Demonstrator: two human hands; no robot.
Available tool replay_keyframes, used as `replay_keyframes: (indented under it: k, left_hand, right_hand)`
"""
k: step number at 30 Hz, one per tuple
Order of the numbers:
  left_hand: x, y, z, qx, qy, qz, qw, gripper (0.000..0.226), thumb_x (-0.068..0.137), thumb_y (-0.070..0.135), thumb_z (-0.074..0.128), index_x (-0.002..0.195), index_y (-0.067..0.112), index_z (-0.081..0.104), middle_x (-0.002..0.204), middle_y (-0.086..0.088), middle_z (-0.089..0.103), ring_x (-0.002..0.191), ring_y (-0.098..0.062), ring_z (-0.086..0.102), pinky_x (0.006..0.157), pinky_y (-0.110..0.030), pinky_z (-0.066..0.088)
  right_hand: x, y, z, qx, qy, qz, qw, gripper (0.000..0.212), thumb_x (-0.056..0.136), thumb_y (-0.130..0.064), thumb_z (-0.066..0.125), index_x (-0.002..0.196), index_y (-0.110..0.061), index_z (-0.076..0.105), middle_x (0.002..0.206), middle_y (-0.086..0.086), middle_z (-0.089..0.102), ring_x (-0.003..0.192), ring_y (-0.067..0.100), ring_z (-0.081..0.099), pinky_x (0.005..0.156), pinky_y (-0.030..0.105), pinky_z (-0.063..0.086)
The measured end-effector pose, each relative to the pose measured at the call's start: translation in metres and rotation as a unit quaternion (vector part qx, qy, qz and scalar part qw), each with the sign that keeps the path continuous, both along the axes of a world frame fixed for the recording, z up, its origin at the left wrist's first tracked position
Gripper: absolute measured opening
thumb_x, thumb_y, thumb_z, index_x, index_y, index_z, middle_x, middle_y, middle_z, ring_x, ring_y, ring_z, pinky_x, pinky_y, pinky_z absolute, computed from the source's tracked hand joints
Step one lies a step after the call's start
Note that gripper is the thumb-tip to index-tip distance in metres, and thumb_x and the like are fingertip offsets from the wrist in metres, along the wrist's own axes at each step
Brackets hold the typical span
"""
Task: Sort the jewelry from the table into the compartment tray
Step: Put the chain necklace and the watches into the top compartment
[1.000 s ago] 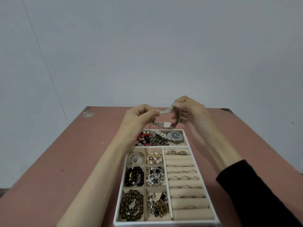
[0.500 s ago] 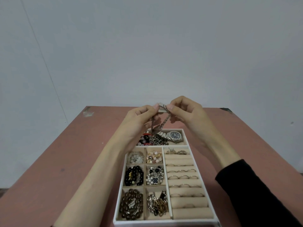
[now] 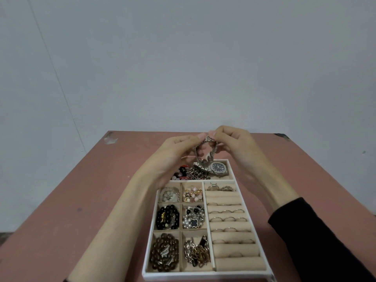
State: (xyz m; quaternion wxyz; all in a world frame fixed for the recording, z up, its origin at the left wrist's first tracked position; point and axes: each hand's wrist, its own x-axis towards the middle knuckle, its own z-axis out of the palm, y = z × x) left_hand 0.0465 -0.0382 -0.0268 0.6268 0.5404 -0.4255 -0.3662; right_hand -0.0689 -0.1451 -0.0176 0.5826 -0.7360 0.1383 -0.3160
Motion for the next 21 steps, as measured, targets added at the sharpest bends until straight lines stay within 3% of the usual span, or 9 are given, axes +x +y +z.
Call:
replay_keyframes:
  k: [2,5,10,16,21]
  left_hand:
    - [0.000,0.001,0.000,-0.001,0.008,0.000,1.000,0.021,0.074,0.036,0.063,0.065,0.018,0.068,0.064,0.005,0.058,0.068,-0.013,0.046,0.072,-0.026,0.034]
    - [0.001,0.000,0.000,-0.015,0.024,0.016,0.999,0.017,0.072,0.031,0.064,0.068,0.015,0.068,0.063,0.005,0.059,0.065,-0.011,0.052,0.079,-0.030,0.038]
    - [0.003,-0.002,0.000,-0.043,0.040,0.067,0.996,0.030,0.082,0.013,0.059,0.053,0.016,0.063,0.058,0.007,0.062,0.058,-0.004,0.056,0.065,-0.017,0.045]
    - [0.003,-0.001,0.002,-0.079,0.057,0.066,0.993,0.016,0.082,0.021,0.058,0.072,0.011,0.063,0.072,0.003,0.065,0.067,-0.006,0.060,0.070,-0.017,0.049]
    - [0.003,0.000,0.004,-0.084,0.137,0.028,0.987,0.015,0.088,0.010,0.048,0.082,0.010,0.061,0.069,0.003,0.063,0.069,-0.010,0.058,0.075,-0.023,0.047]
  right_hand:
    - [-0.001,-0.001,-0.001,-0.005,0.009,-0.003,1.000,0.022,0.088,-0.023,0.060,0.068,-0.012,0.062,0.076,0.009,0.062,0.075,0.019,0.051,0.076,0.032,0.041]
    - [-0.001,-0.003,0.000,-0.003,0.009,-0.015,1.000,0.027,0.090,-0.030,0.057,0.082,-0.006,0.068,0.077,0.002,0.063,0.076,0.014,0.052,0.073,0.029,0.042]
    - [-0.003,-0.007,0.001,0.031,-0.003,-0.045,0.998,0.029,0.092,-0.035,0.054,0.093,-0.011,0.070,0.080,0.002,0.063,0.077,0.014,0.053,0.072,0.031,0.043]
    - [-0.001,-0.007,-0.009,-0.001,0.113,0.065,0.991,0.036,0.080,-0.036,0.069,0.114,-0.025,0.065,0.103,-0.001,0.070,0.095,0.018,0.063,0.088,0.036,0.049]
    - [0.001,-0.007,-0.010,0.057,0.062,0.054,0.995,0.022,0.080,-0.015,0.070,0.098,-0.009,0.062,0.099,0.012,0.072,0.088,0.025,0.065,0.076,0.035,0.050]
